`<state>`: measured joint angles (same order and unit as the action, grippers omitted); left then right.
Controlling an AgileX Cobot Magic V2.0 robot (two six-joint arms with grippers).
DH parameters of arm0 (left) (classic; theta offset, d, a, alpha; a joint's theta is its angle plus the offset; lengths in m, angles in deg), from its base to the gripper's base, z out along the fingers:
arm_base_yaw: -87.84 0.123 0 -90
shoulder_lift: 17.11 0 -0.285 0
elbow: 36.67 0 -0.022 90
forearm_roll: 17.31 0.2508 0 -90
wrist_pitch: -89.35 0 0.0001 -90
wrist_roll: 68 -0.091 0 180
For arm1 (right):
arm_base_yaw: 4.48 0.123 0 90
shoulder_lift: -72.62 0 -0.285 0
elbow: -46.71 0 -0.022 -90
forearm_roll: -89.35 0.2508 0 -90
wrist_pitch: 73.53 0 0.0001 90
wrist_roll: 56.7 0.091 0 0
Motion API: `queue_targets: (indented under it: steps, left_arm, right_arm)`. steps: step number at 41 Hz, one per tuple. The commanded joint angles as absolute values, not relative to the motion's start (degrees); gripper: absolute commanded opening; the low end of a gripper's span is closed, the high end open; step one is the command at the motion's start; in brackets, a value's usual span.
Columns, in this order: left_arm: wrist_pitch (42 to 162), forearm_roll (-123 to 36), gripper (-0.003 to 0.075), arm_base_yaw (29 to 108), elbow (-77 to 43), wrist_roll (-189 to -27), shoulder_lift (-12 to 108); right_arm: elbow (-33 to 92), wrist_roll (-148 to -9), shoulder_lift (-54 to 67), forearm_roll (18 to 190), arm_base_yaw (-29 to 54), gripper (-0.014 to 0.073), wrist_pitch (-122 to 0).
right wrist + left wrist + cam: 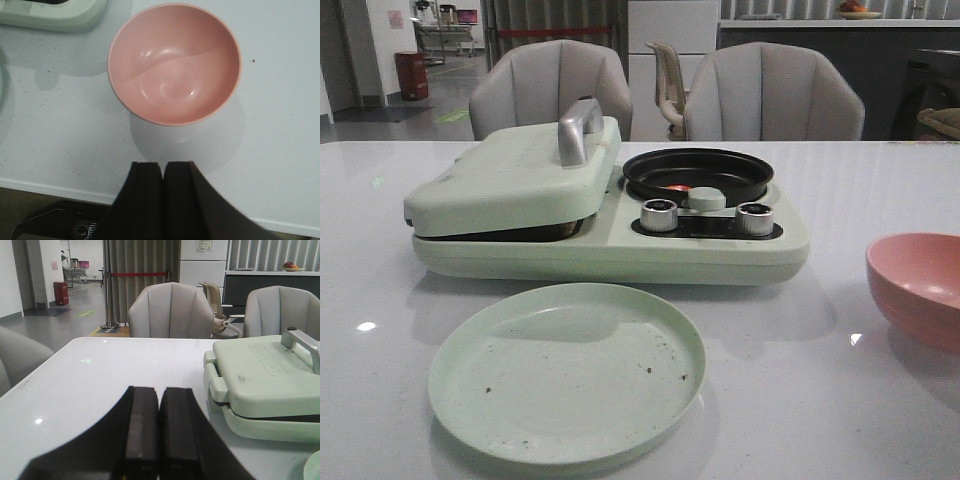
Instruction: Make breakfast with bread and shrimp
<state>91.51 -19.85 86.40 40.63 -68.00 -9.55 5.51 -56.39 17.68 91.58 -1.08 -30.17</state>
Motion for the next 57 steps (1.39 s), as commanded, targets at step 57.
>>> queue_targets:
  steps: [57]
  left_arm:
    - [86.0, -19.8, 0.0101, 86.1, 41.0, -68.0, -10.7]
  right_arm:
    - [-17.6, -57.0, 53.9, 89.7, -0.5, 0.0036, -69.7]
